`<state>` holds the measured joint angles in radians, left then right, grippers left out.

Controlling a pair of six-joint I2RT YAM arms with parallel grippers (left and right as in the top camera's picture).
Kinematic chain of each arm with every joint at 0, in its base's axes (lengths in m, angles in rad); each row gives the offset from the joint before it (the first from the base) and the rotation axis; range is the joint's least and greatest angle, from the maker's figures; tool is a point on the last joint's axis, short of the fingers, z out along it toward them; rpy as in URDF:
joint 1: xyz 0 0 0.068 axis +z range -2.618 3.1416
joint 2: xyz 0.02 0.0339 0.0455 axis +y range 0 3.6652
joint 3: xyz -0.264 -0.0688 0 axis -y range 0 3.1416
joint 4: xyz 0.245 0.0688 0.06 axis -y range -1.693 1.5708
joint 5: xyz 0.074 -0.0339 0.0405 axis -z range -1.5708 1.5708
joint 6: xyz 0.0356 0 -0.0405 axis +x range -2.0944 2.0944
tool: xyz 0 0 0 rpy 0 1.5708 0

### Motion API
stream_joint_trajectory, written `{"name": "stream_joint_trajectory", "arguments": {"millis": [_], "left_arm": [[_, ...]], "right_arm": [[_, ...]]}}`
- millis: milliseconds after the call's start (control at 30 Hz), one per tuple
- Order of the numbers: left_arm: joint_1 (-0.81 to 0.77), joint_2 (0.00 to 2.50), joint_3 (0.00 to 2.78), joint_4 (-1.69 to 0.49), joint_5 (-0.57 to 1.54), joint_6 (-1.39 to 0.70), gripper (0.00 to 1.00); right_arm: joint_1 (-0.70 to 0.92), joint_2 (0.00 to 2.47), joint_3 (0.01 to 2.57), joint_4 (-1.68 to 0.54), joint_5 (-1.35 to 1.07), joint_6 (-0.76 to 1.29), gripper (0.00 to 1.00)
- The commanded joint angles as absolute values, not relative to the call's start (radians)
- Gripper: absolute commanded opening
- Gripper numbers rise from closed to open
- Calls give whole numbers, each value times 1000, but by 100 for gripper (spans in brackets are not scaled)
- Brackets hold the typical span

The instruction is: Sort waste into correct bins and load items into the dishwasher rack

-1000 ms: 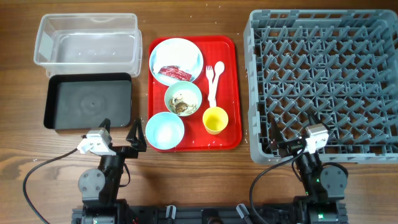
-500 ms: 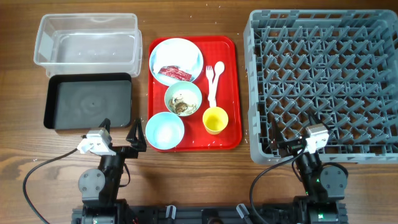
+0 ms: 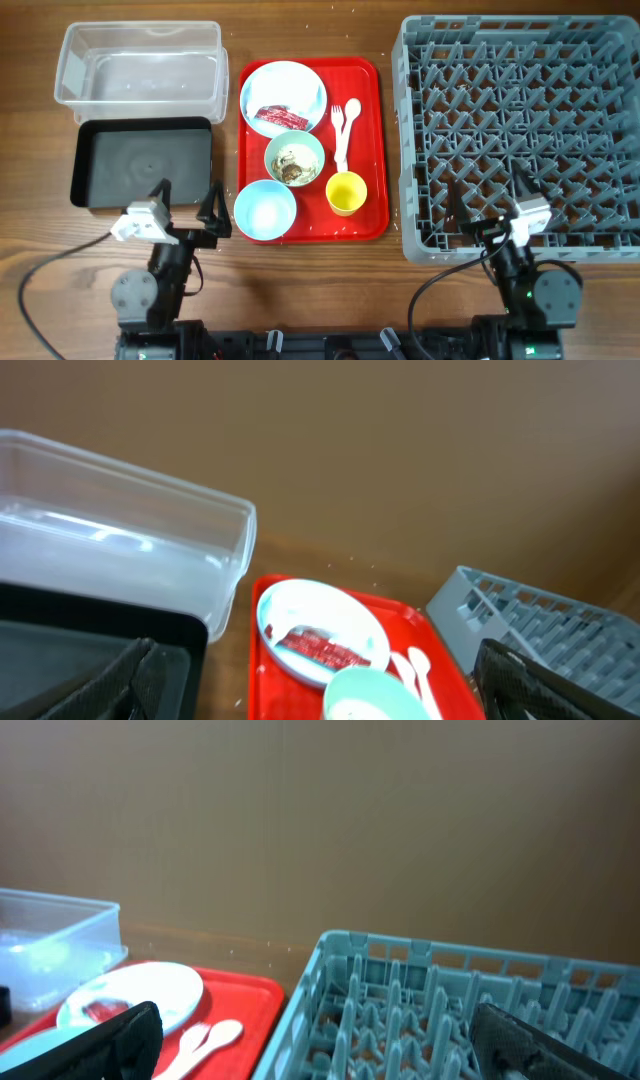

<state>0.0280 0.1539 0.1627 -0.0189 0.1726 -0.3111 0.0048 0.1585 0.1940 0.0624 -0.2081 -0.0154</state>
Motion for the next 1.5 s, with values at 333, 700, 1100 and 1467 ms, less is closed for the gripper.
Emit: {"name": "stream_joint_trajectory", "arguments": {"millis": [333, 700, 1100, 1467], "left_arm": [[-82, 1676, 1741, -939, 294, -160, 100], [-292, 2245, 1935, -908, 62, -681, 100], [-297, 2397, 1934, -904, -17, -871, 40], [-231, 2077, 1990, -950, -29, -657, 4]], "right_arm": [[1, 1008, 1040, -465, -251, 1, 100], [1, 1166, 1040, -546, -413, 30, 100], [1, 1257, 1039, -593, -413, 30, 100], [1, 1257, 1039, -598, -413, 30, 100]]}}
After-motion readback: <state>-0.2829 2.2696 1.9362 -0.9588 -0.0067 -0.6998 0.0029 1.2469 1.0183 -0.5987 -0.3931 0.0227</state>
